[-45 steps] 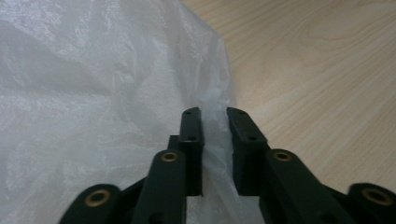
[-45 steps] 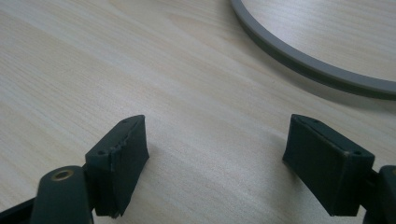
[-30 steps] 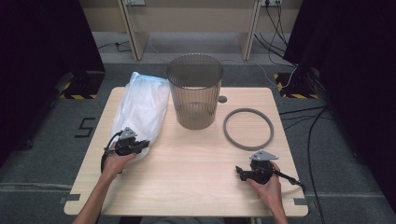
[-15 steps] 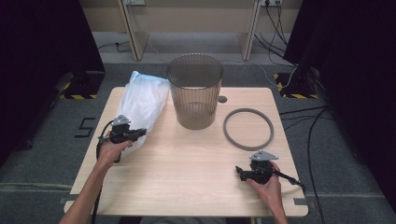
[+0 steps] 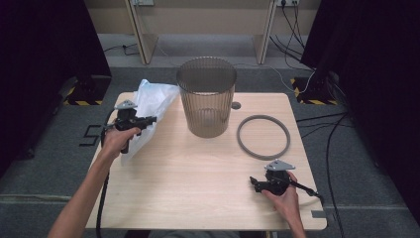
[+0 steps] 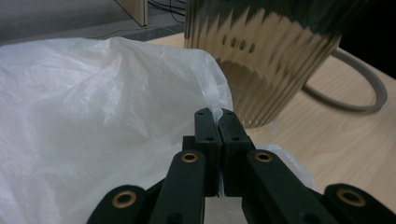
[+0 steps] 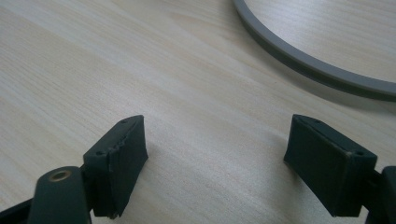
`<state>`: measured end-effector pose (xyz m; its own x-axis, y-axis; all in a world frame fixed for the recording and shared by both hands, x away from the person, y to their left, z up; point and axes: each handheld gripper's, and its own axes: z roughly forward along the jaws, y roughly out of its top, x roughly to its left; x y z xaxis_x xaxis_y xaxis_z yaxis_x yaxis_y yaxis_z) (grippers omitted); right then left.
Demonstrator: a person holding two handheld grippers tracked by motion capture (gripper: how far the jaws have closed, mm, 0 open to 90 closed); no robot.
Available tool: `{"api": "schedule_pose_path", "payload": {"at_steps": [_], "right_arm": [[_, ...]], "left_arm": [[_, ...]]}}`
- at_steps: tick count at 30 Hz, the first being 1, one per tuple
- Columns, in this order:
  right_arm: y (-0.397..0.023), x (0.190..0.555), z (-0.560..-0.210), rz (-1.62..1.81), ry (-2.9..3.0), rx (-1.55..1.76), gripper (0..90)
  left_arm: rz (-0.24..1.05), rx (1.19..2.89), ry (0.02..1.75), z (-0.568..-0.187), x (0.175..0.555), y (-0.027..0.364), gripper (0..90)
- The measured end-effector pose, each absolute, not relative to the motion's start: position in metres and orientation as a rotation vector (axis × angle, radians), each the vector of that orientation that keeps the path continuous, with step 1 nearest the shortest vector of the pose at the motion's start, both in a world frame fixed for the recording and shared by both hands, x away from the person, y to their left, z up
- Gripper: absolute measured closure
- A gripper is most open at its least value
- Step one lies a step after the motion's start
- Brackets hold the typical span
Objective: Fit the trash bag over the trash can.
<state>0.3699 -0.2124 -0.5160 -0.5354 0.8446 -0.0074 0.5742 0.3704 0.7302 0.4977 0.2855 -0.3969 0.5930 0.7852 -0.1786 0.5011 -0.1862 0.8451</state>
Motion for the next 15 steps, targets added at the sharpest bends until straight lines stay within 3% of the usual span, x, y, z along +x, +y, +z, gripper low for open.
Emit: {"api": "schedule_pose_path", "payload": {"at_steps": [15], "right_arm": [[-0.213, 0.372, -0.515, 0.978, 2.272, 1.236, 20.2]], "left_arm": [[0.408, 1.750, 1.099, -0.327, 0.542, 0.271, 88.1]]}}
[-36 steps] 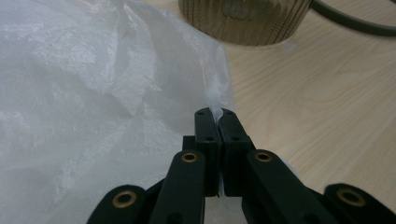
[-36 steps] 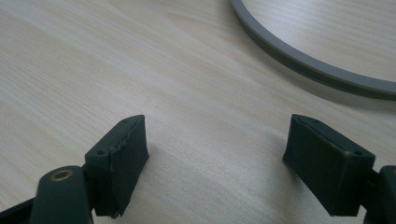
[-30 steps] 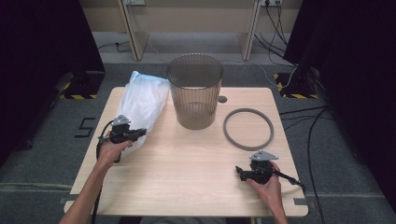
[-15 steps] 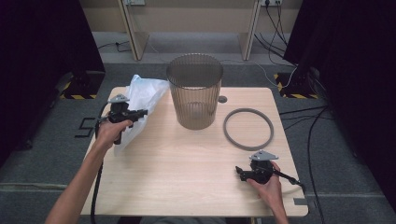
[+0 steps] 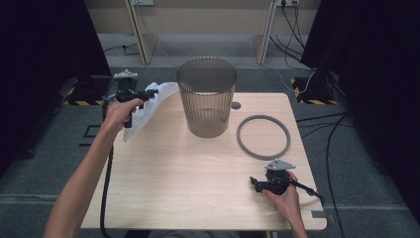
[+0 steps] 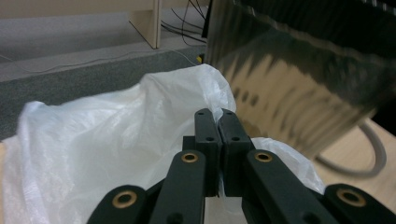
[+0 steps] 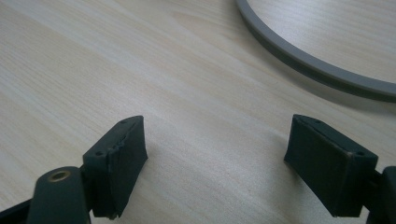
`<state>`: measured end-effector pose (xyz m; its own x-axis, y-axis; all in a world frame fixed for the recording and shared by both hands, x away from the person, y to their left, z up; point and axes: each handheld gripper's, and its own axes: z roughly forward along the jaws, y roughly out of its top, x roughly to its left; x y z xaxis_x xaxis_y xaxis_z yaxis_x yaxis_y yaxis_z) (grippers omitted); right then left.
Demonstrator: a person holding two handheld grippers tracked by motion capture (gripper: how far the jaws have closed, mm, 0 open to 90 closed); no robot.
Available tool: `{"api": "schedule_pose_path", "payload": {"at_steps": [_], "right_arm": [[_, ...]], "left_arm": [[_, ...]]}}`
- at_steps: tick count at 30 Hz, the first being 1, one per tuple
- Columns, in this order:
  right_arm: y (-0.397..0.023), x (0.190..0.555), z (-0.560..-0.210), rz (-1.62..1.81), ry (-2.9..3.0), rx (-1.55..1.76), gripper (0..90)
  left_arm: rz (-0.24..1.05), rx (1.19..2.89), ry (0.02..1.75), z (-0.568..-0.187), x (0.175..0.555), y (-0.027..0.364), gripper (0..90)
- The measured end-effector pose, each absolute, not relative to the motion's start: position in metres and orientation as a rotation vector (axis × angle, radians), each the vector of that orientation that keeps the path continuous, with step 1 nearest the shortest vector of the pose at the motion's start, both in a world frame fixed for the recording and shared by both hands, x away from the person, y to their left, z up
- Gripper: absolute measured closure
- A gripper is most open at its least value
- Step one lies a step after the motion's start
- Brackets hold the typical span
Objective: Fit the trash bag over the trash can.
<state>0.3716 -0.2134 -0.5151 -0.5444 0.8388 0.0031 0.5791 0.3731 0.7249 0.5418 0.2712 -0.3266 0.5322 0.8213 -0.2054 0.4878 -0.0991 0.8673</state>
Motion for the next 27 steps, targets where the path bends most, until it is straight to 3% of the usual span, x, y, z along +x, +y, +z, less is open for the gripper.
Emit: {"api": "schedule_pose_path", "payload": {"at_steps": [8, 15, 27], "right_arm": [[-0.218, 0.376, -0.507, 1.011, 2.285, 1.263, 25.0], [-0.218, 0.384, -0.473, 1.069, 2.236, 1.199, 25.4], [-0.202, 0.435, -0.379, 1.165, 2.153, 1.099, 26.9]], "left_arm": [[0.466, 1.695, 1.099, -0.280, 0.567, 0.250, 88.2], [0.504, 1.712, 1.034, -0.248, 0.578, 0.203, 88.2], [0.448, 1.848, 0.870, -0.265, 0.567, 0.116, 88.1]]}}
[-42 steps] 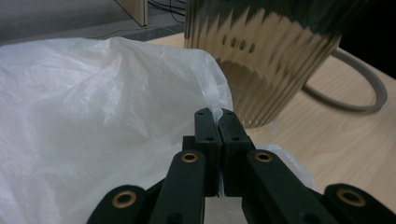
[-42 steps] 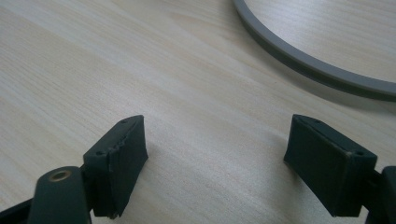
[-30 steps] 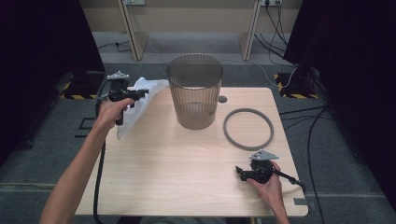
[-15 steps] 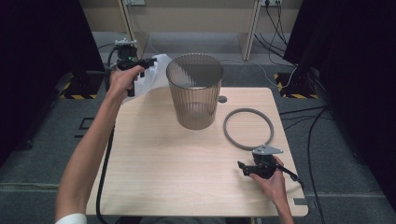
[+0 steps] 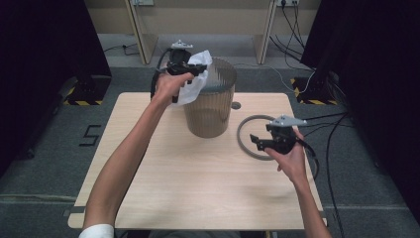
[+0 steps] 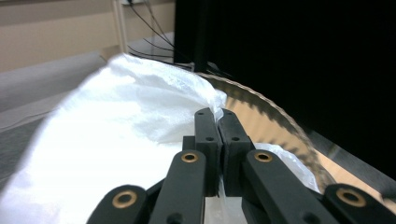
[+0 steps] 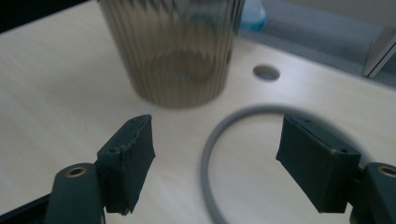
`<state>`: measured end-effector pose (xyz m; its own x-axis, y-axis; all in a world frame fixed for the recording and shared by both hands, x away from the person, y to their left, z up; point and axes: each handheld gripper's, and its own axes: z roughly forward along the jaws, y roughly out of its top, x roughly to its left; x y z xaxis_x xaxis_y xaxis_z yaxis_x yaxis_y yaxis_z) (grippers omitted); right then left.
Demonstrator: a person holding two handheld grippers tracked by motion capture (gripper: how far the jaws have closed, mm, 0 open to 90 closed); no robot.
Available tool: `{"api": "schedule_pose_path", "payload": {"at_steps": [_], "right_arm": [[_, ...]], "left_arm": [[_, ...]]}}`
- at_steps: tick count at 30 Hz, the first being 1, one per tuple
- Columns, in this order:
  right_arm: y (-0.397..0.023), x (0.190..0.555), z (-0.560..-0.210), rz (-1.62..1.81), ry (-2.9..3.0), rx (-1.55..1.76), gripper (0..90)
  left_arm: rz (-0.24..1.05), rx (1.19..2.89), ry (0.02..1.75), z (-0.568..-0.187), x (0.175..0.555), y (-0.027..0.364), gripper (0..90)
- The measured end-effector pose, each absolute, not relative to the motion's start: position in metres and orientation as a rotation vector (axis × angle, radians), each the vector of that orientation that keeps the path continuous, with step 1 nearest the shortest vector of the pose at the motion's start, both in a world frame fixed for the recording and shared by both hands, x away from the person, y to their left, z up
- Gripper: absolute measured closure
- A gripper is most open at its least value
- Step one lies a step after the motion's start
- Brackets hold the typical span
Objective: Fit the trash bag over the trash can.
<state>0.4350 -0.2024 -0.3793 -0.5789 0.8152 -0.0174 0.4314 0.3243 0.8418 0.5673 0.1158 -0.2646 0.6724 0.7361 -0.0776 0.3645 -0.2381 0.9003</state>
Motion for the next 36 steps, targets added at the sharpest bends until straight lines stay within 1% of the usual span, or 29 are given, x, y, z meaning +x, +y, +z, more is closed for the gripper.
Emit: {"api": "schedule_pose_path", "payload": {"at_steps": [9, 12, 16, 21, 26, 32, 35, 36], "right_arm": [[-0.171, 0.488, -0.288, 1.203, 2.114, 1.039, 27.2], [-0.158, 0.509, -0.269, 1.189, 2.111, 1.052, 27.3], [-0.143, 0.536, -0.252, 1.205, 2.099, 1.092, 28.3], [-0.124, 0.566, -0.243, 1.233, 2.123, 1.118, 29.1], [-0.103, 0.588, -0.245, 1.284, 2.164, 1.133, 33.5], [-0.091, 0.608, -0.253, 1.333, 2.222, 1.190, 40.3], [-0.084, 0.613, -0.257, 1.337, 2.265, 1.192, 48.4], [-0.082, 0.614, -0.259, 1.332, 2.288, 1.184, 54.0]], "left_arm": [[0.443, 1.924, 0.809, -0.273, 0.556, 0.099, 87.7], [0.443, 1.940, 0.793, -0.275, 0.553, 0.097, 87.6], [0.441, 1.931, 0.785, -0.278, 0.548, 0.097, 87.4], [0.442, 1.931, 0.778, -0.280, 0.546, 0.096, 87.2], [0.445, 1.938, 0.772, -0.282, 0.545, 0.094, 86.9], [0.447, 1.945, 0.763, -0.282, 0.542, 0.094, 86.2], [0.444, 1.949, 0.755, -0.281, 0.541, 0.094, 85.6], [0.442, 1.948, 0.755, -0.280, 0.541, 0.095, 85.1]]}}
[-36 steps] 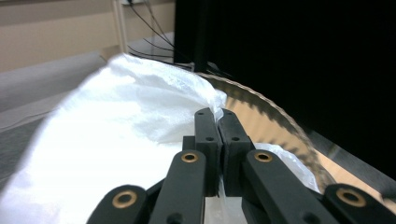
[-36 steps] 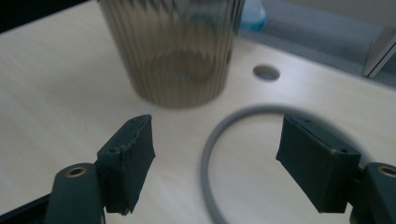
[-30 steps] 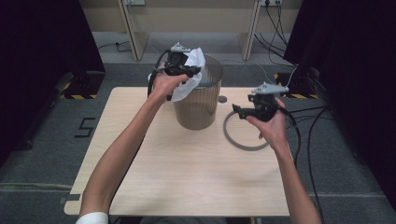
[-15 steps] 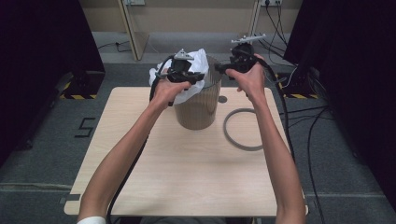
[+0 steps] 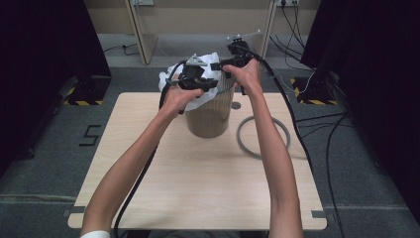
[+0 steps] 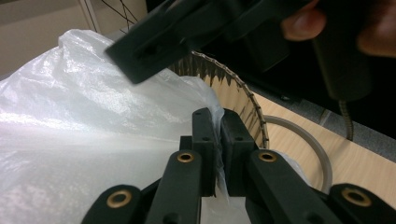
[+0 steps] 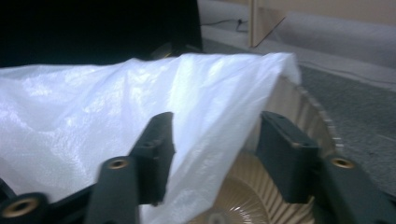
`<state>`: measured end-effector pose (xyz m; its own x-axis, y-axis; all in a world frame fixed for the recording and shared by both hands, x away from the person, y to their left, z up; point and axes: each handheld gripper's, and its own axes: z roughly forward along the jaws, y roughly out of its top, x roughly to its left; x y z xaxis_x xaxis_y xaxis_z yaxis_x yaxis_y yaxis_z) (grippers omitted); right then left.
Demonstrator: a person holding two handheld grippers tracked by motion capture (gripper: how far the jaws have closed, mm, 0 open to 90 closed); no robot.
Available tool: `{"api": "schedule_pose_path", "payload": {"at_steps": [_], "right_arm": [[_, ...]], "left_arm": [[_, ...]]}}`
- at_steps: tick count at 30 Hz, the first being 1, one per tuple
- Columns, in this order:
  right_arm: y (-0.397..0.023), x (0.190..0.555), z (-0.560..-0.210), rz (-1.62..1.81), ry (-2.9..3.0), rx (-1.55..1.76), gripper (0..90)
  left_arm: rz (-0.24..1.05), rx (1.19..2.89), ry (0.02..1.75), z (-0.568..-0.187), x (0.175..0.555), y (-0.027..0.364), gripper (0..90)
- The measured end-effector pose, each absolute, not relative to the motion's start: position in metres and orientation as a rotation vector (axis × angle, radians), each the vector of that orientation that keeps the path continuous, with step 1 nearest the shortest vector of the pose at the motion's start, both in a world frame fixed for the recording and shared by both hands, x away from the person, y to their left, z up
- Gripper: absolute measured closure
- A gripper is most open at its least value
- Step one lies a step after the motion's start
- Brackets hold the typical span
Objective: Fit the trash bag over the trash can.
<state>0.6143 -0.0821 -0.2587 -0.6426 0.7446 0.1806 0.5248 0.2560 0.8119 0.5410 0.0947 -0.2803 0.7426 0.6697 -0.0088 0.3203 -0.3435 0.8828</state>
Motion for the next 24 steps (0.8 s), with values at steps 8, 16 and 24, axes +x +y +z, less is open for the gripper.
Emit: {"api": "schedule_pose_path", "payload": {"at_steps": [8, 16, 24], "right_arm": [[-0.081, 0.619, -0.267, 1.160, 2.375, 1.019, 90.0], [-0.094, 0.626, -0.262, 1.064, 2.281, 1.011, 90.0], [-0.096, 0.629, -0.258, 1.082, 2.244, 1.009, 86.7]], "left_arm": [[0.395, 1.903, 0.779, -0.260, 0.531, 0.113, 55.1], [0.518, 1.816, 0.916, -0.228, 0.532, 0.174, 40.6], [0.435, 1.881, 0.983, -0.273, 0.559, 0.173, 56.5]]}}
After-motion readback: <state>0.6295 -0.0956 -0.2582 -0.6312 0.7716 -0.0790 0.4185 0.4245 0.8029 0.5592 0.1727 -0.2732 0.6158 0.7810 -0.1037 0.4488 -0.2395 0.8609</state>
